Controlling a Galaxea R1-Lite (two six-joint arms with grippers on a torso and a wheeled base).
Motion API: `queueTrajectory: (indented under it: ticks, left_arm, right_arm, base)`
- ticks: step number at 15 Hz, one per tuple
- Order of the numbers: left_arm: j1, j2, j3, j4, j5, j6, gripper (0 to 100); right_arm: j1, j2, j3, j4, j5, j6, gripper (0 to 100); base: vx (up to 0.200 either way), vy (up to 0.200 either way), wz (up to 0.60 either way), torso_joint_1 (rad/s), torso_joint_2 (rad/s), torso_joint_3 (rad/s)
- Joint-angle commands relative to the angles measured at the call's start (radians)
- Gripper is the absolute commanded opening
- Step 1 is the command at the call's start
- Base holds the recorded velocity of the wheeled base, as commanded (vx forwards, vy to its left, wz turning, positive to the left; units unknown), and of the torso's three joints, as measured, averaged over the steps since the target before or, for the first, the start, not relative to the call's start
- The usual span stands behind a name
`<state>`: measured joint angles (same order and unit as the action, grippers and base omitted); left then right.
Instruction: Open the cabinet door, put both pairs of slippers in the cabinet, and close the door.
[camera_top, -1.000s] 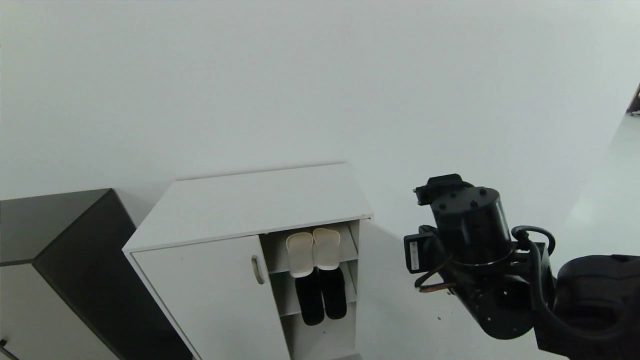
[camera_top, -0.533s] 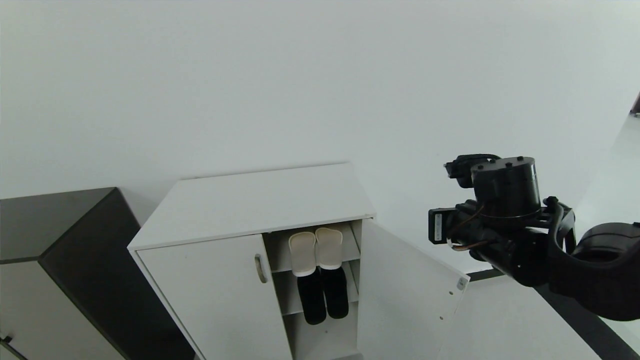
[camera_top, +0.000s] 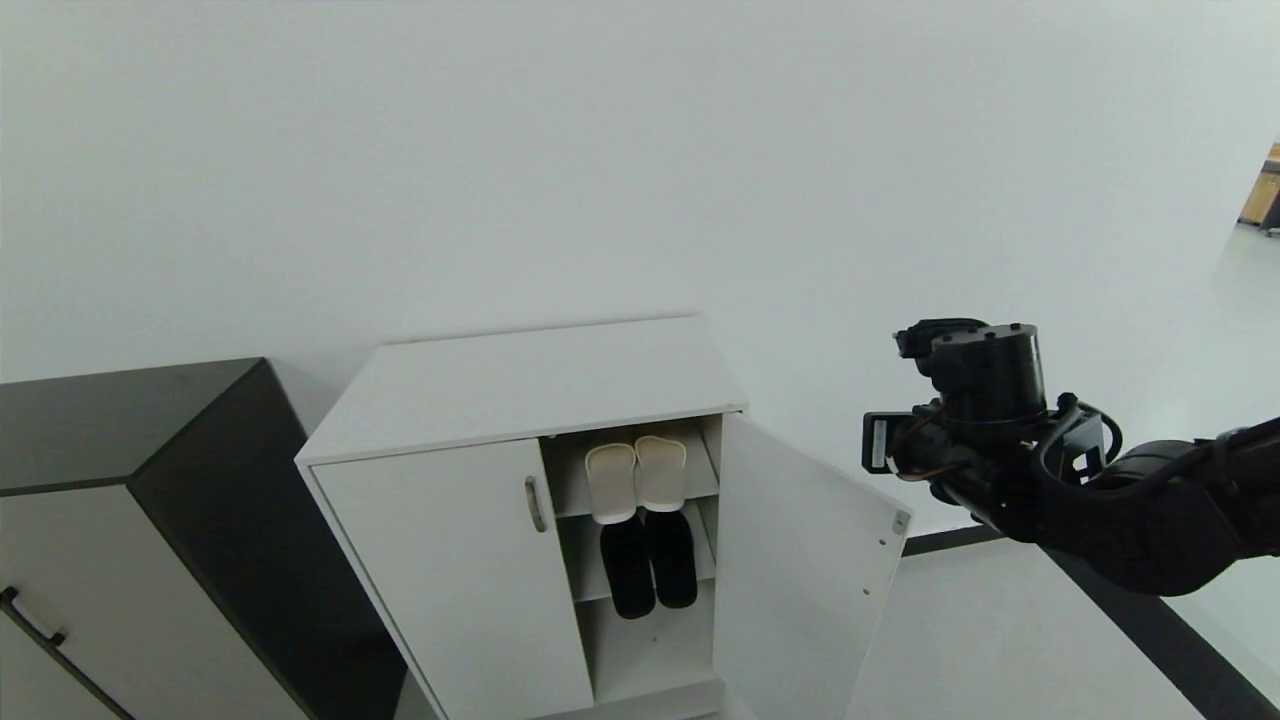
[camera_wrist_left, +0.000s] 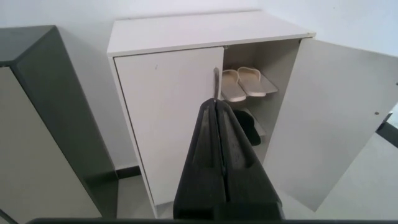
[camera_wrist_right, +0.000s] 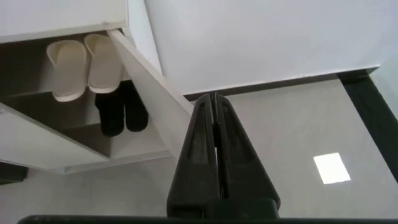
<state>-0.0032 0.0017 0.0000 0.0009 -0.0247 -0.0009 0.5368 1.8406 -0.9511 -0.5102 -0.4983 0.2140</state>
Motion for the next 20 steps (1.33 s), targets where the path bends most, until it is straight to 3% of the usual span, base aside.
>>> queueTrajectory:
  ticks: [1, 11, 20]
  left_arm:
    - [0.0, 0.0, 0.0, 0.001, 0.0, -0.001, 0]
    - [0.0, 0.0, 0.0, 0.001, 0.0, -0.002, 0]
    - [0.0, 0.0, 0.0, 0.001, 0.0, -0.002, 0]
  right_arm:
    - [-0.023, 0.097, 0.0, -0.054, 0.0, -0.002, 0]
    - [-0.077, 0.287, -0.037, -0.194, 0.012, -0.007, 0]
    - [-0.07, 0.316, -0.034, -0.202, 0.014, -0.008, 0]
  base:
    - [0.0, 0.0, 0.0, 0.0, 0.0, 0.0]
    - [0.0, 0.0, 0.0, 0.0, 0.0, 0.0]
    - [0.0, 0.0, 0.0, 0.0, 0.0, 0.0]
